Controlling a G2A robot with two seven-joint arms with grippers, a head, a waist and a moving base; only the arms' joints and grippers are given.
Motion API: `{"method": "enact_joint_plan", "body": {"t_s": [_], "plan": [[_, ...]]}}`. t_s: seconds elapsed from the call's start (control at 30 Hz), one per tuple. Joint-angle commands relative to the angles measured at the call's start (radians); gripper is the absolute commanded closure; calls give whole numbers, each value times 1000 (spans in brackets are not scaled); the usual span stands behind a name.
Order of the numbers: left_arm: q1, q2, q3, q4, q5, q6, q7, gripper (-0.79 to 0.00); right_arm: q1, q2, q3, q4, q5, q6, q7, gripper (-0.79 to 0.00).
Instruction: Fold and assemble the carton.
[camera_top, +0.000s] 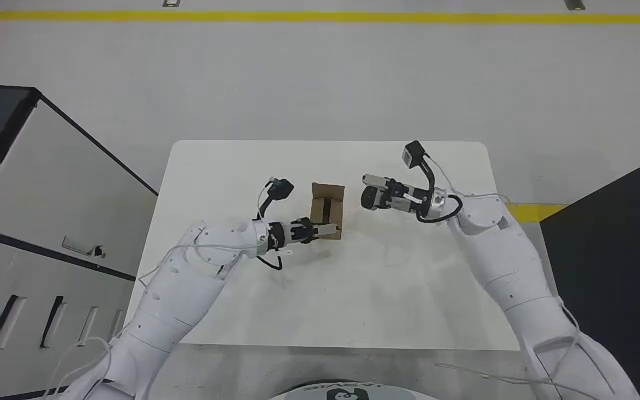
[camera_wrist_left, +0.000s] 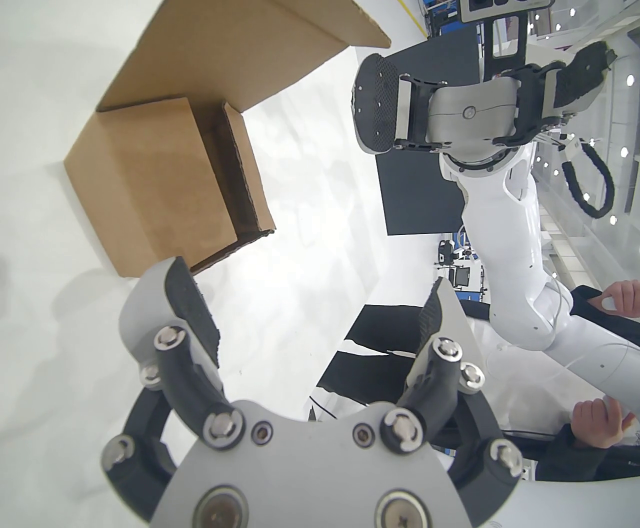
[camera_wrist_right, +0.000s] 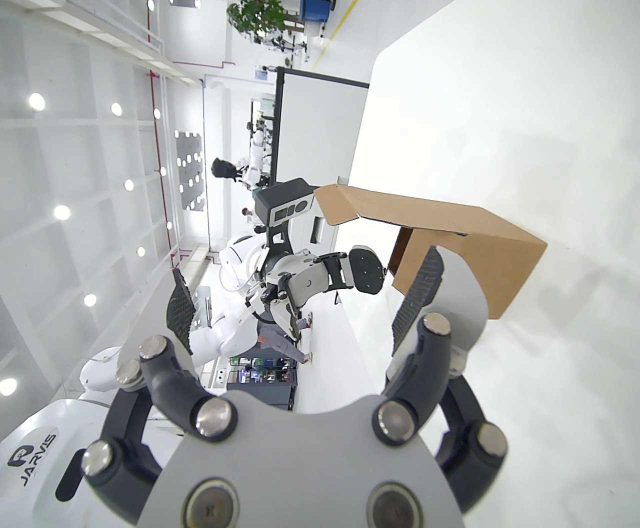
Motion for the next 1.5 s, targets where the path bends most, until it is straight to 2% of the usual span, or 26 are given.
{"method": "enact_joint_plan", "body": {"t_s": [0.0, 0.27, 0.77, 1.03, 1.47], "plan": [[6, -1, 6, -2, 3, 3, 13, -785, 11, -4, -7, 15, -1, 9, -36, -785], [5, -1, 22, 7, 11, -1, 0, -785, 113, -44, -91, 160, 24, -47, -104, -785], [-18, -11, 62, 48, -6, -6, 16, -785, 295, -142, -245, 444, 109, -150, -49, -785], [-29, -14, 47, 75, -10, 10, 93, -785, 325, -168, -266, 537, 144, -167, 16, -785], [-60, -22, 37, 127, -45, 2, 149, -785, 302, -172, -242, 573, 197, -159, 96, -785]]}}
